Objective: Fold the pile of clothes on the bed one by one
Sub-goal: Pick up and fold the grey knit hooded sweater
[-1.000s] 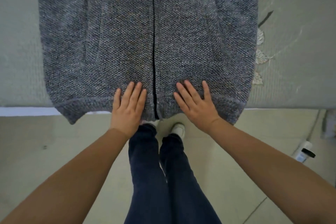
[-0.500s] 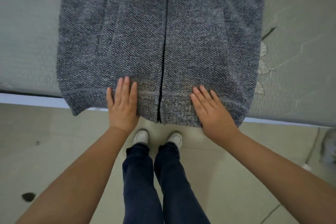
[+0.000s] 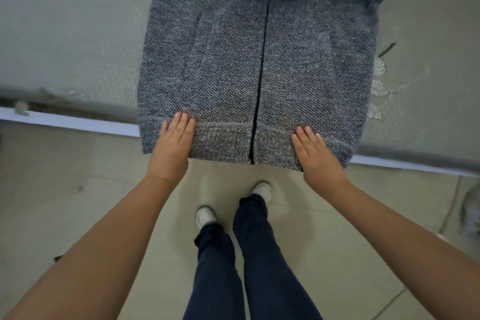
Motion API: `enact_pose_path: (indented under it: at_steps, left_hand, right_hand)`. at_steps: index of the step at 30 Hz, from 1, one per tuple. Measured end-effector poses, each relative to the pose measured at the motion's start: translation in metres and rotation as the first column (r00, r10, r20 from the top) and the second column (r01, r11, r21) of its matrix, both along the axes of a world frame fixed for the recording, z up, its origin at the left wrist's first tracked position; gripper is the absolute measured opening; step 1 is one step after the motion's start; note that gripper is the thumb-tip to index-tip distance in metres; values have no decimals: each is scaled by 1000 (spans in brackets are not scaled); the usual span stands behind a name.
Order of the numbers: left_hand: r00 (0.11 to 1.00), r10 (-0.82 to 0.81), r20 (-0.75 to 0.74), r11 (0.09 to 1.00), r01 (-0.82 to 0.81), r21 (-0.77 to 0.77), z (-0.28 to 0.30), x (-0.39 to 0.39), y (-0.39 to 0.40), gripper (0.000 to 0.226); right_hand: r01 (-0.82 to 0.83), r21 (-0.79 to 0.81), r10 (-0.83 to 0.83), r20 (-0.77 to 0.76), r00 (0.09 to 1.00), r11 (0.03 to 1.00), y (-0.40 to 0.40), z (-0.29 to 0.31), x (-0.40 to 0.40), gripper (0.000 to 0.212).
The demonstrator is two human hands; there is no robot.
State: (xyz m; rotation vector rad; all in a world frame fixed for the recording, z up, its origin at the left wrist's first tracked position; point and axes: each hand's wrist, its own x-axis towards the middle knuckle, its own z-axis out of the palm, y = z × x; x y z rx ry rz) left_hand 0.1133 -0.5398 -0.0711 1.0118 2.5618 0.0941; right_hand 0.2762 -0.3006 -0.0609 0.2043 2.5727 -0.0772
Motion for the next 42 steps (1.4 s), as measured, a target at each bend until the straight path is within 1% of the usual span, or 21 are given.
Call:
enact_pose_path:
  at_steps: [1,5,8,10,12,13,16,17,18,20,23,26,28,31,34,37,39,40,42]
  left_hand:
    - [1000,-27,7,999,27,-39,7,4,-7,62]
    - [989,-134,59,971,143,-189,27,34,-41,65]
    - [968,-204,145,939,236,-249,44,52,-71,67]
    - [956,-245,164,918,283,-278,52,55,-84,66]
    - [955,-263,138,913,292,-285,68,43,-82,64]
    - [958,-270,97,921,286,-265,77,33,-78,63]
    - [940,-303,-160,953,303,-25,99,-6,-46,54]
    - [934,-305,-184,952,305,-28,108,-22,-35,52]
    - [937,-296,-183,955,288,-71,118,-38,-23,51]
    - [935,-305,-182,942,268,-200,133,-72,3,55]
    - [900,-342,-270,928,277,-251,148,-122,48,58]
    - [882,-338,-328,923,244,-298,165,-171,90,55]
    - [884,-325,-337,921,215,-324,171,-204,120,55]
    - [884,-314,-347,927,205,-314,172,-251,158,56]
    - [886,-306,-350,936,213,-280,164,-294,190,57]
    - [923,-212,-322,953,121,-278,138,-324,218,60]
    - [945,-77,-318,976,7,-218,116,-334,232,62]
    - [952,-21,-305,985,-32,-167,104,-335,236,64]
    - [970,-3,-243,997,-16,-77,81,-326,240,65]
  right_hand:
    - [5,4,-5,56,998,1000,-6,4,5,67]
    - [15,-16,-13,105,994,1000,-42,19,38,67]
    - [-28,-64,41,206,978,998,-69,39,62,66]
    - [-46,-81,63,221,973,996,-73,52,66,66]
    - [-32,-61,43,184,982,998,-64,68,55,65]
    - [-29,-29,33,166,986,999,-55,76,46,65]
    - [-20,129,4,130,992,991,-26,104,6,56]
    - [1,178,-21,109,994,984,-16,113,-10,50]
    - [33,216,-54,94,994,976,-7,122,-28,43]
    - [100,274,-128,87,988,957,12,138,-64,34]
    - [182,338,-209,45,977,923,47,158,-118,27]
    - [223,371,-212,-71,975,901,89,171,-168,27]
    - [231,379,-195,-132,972,896,117,173,-201,32]
    - [252,355,-187,-208,960,901,155,167,-248,36]
    - [259,353,-190,-216,958,899,185,151,-282,41]
    - [329,338,-254,-246,935,882,209,123,-305,48]
    - [424,267,-333,-327,885,865,218,105,-315,51]
    - [448,228,-346,-377,859,864,218,97,-317,50]
    - [424,168,-311,-456,834,890,212,80,-316,46]
